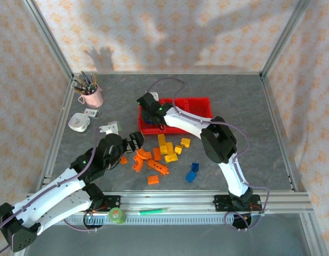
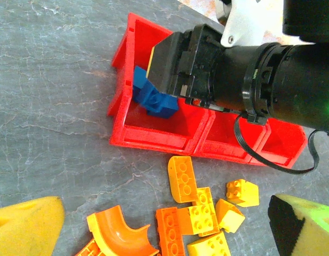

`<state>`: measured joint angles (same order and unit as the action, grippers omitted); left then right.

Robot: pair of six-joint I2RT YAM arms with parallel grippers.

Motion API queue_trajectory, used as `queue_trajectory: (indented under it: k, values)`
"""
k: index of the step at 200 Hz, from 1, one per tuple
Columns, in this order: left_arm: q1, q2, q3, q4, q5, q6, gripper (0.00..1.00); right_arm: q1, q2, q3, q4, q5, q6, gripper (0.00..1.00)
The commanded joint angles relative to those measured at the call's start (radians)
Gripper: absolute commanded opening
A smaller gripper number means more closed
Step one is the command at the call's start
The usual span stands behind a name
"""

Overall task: Sort the legos into containers by color
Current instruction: Place the lego in the container, then pick up the lego from the bottom-center of the table.

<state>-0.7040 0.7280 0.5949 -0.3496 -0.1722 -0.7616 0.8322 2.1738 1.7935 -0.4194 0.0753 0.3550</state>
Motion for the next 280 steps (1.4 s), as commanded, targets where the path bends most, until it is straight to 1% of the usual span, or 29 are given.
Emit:
queue_trajectory:
  k: [1, 14, 40, 58, 69, 113, 141, 162, 186, 221, 240, 257, 280]
  values:
    - [0.011, -0.006, 0.025, -0.01, 0.006, -0.003, 0.99, 0.001, -0.041, 0.028, -0.009, -0.009, -0.021, 0.49]
    - [0.01, -0.006, 0.023, -0.003, 0.013, -0.001, 0.99, 0.002, -0.087, -0.019, 0.016, -0.019, -0.018, 0.52]
    - [0.01, -0.006, 0.026, 0.014, 0.042, -0.004, 0.99, 0.002, -0.206, -0.12, 0.035, -0.065, -0.001, 0.53]
    - [0.009, -0.003, 0.029, 0.025, 0.076, 0.002, 0.99, 0.002, -0.296, -0.205, 0.036, -0.06, 0.022, 0.55]
    - [0.009, 0.001, 0.029, 0.028, 0.088, 0.005, 0.99, 0.002, -0.357, -0.276, 0.043, -0.059, 0.035, 0.58]
    - [-0.006, 0.032, 0.012, 0.081, 0.171, 0.007, 0.99, 0.001, -0.549, -0.494, -0.021, 0.013, 0.11, 0.66]
    - [-0.048, 0.067, 0.005, 0.13, 0.176, 0.005, 0.99, 0.003, -0.653, -0.615, -0.085, 0.051, 0.162, 0.71]
    - [-0.101, 0.105, 0.002, 0.173, 0.164, 0.002, 0.99, 0.005, -0.71, -0.698, -0.135, 0.081, 0.209, 0.74]
    - [-0.14, 0.151, -0.016, 0.252, 0.163, -0.006, 0.99, 0.016, -0.767, -0.789, -0.179, 0.096, 0.268, 0.79]
    - [-0.197, 0.201, -0.026, 0.316, 0.175, -0.009, 0.99, 0.071, -0.829, -0.893, -0.239, 0.119, 0.378, 0.85]
    - [-0.222, 0.2, -0.06, 0.366, 0.19, -0.019, 0.99, 0.102, -0.863, -0.959, -0.236, 0.101, 0.426, 0.87]
    - [-0.233, 0.204, -0.078, 0.383, 0.195, -0.037, 0.99, 0.117, -0.894, -1.021, -0.221, 0.059, 0.469, 0.89]
    - [-0.255, 0.206, -0.083, 0.384, 0.178, -0.042, 0.99, 0.133, -0.941, -1.089, -0.237, 0.071, 0.547, 0.9]
